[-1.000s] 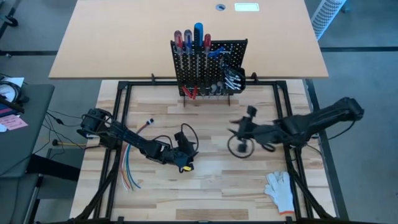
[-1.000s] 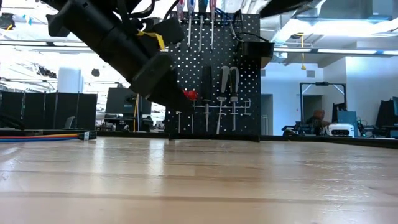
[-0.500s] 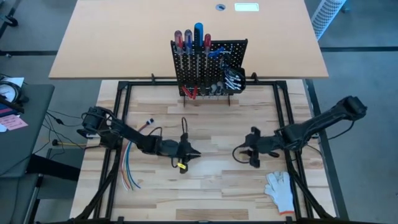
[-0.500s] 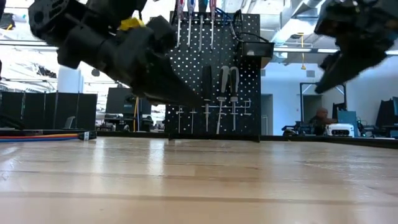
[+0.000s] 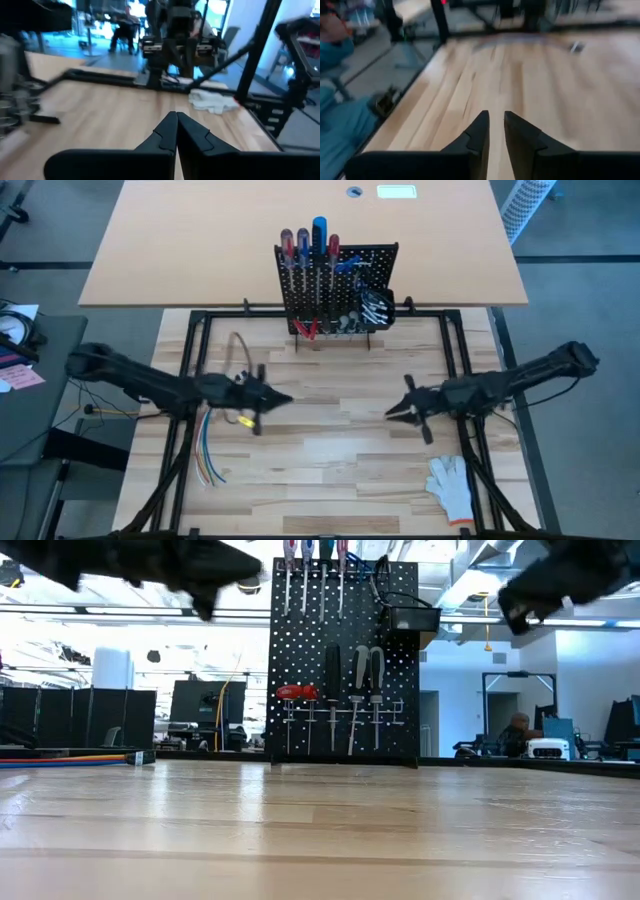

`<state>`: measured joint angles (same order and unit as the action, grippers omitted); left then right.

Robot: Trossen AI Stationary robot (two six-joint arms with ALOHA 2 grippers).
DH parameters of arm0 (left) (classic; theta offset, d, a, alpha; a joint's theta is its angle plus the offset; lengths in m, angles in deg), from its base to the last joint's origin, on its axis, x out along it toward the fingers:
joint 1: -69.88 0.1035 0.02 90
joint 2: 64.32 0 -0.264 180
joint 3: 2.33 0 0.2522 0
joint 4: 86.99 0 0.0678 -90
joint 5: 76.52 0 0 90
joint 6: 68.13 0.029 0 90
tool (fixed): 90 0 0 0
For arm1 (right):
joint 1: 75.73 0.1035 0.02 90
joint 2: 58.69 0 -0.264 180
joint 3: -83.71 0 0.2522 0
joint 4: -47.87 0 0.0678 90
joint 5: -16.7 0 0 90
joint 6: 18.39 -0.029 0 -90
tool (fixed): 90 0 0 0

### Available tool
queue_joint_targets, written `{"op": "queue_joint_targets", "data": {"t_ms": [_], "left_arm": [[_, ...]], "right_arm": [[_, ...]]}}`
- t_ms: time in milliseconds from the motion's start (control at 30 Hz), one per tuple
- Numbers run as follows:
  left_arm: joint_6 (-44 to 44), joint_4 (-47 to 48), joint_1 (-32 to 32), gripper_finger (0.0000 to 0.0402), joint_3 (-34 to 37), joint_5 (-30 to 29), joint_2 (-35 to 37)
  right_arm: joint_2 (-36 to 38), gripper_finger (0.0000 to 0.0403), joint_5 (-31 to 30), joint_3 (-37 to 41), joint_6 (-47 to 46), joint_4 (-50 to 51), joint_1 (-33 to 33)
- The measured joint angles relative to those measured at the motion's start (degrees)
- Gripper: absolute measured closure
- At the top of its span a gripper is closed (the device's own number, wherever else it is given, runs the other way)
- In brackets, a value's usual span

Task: Hang tools onto peg board
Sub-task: Return to Home Position

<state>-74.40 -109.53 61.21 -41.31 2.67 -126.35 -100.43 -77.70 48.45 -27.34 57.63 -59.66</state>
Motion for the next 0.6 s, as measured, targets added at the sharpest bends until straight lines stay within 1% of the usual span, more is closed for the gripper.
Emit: {"op": "queue_joint_targets", "data": {"t_ms": [167,233,333,433,533,600], "left_arm": [[-0.9,14.4,1.7,0.0401,5.9,-0.3,20.6],[-1.5,18.0,1.9,0.0401,8.6,-0.3,27.7],[-1.7,19.0,1.9,0.0401,13.5,-0.3,36.7],[-1.7,19.1,1.9,0.0401,18.3,-0.3,44.8],[-1.9,19.4,1.9,0.0401,22.2,-0.3,52.2],[-1.8,21.4,1.9,0.0401,23.2,-0.3,56.3]], "right_arm": [[11.2,0.0342,0.3,-0.1,1.8,3.8,-3.5],[14.5,0.0342,1.3,-0.1,1.8,5.5,-4.2],[18.1,0.0342,4.9,1.8,1.6,4.4,-4.6],[21.3,0.0342,7.4,5.3,1.4,2.5,-4.6],[23.9,0.0342,7.5,8.9,0.1,-1.2,-4.6],[26.2,0.0342,7.5,10.6,0.5,-1.5,-4.6]]}}
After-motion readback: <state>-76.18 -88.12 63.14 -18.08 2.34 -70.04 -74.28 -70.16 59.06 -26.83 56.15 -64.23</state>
